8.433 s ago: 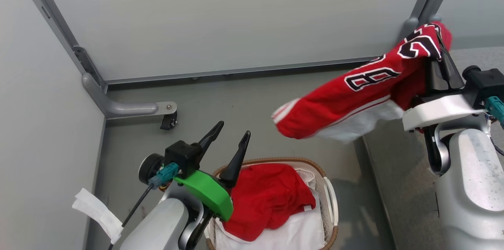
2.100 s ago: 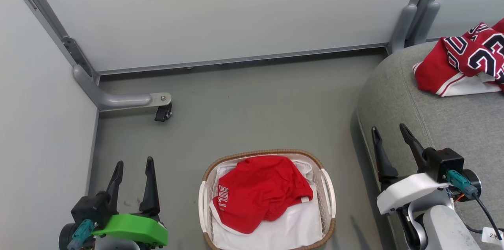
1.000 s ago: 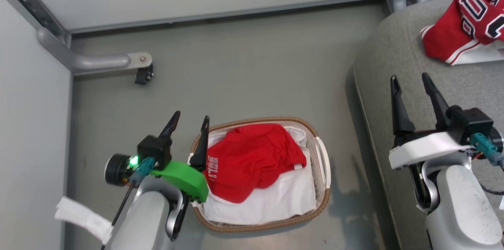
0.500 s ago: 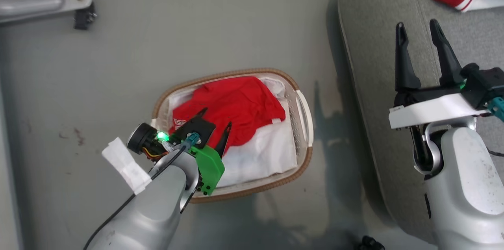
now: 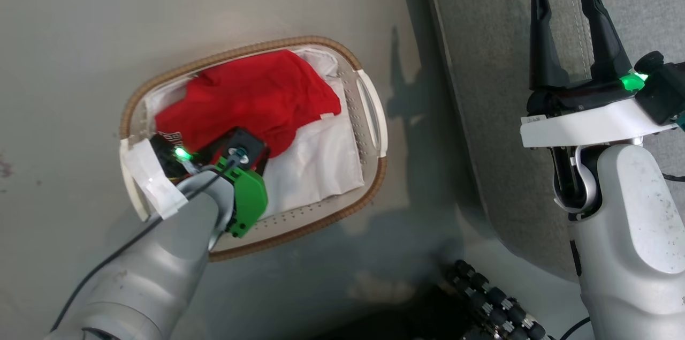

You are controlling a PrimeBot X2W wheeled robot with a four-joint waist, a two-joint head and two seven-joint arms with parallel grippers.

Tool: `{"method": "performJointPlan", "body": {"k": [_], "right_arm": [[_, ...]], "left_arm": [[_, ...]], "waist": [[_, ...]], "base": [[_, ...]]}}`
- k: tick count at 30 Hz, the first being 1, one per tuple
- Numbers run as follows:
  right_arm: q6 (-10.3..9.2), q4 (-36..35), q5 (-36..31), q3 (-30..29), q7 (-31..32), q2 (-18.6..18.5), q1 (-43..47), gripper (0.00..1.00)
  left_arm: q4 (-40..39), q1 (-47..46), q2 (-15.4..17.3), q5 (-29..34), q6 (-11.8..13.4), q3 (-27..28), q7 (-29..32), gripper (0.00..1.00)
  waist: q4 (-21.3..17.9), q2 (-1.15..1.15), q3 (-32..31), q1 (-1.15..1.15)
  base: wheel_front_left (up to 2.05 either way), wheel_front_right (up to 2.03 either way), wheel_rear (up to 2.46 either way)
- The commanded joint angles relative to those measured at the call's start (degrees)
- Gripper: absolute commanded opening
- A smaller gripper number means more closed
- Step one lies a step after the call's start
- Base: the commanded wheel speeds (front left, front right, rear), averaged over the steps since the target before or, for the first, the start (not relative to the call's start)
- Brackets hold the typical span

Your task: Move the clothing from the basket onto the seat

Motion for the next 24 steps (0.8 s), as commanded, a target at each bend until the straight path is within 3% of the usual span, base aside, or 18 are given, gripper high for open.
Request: {"method": "performJointPlan", "body": {"k": [1,19,20,21,22,23,24], "right_arm": [[-0.08,-0.6,0.9,0.4,-0.1,0.0,-0.9,1.0],[-0.08,-1.9,5.5,3.5,-0.1,-0.1,-1.9,1.0],[-0.08,-1.8,5.5,3.5,-0.1,-0.1,-1.9,1.0],[-0.08,-1.8,5.6,3.5,-0.1,-0.1,-1.8,1.0],[-0.08,-1.8,5.7,3.4,-0.1,-0.1,-1.8,1.0],[-0.08,-1.7,5.7,3.4,-0.1,-0.1,-1.8,1.0],[-0.08,-1.6,5.7,3.3,-0.1,-0.1,-1.8,1.0]], "left_arm": [[0.8,-1.8,1.0,-0.7,-0.1,0.1,0.4,1.0],[4.6,-5.5,3.4,-1.9,2.6,-0.1,6.9,1.0],[4.7,-5.3,3.3,-2.1,2.7,0.0,7.2,0.91],[4.7,-5.0,3.2,-2.3,2.8,0.0,7.5,0.45],[4.7,-4.8,3.1,-2.3,2.9,0.0,7.7,0.29],[4.8,-4.6,3.0,-2.5,2.8,0.0,7.8,0.0],[4.8,-4.4,2.9,-2.7,2.8,-0.1,8.0,0.0]], "waist": [[-4.8,0.0,5.7,-0.01],[-8.2,0.0,10.5,-0.01],[-8.3,0.0,10.5,-0.01],[-8.3,0.0,10.5,-0.01],[-8.3,0.0,10.5,-0.01],[-8.4,0.0,10.4,-0.01],[-8.3,0.0,10.4,-0.01]], "base": [[0.0,0.0,0.0],[0.0,0.0,0.0],[0.0,0.0,0.0],[0.0,0.0,0.0],[0.0,0.0,0.0],[0.0,0.0,0.0],[0.0,0.0,0.0]]}}
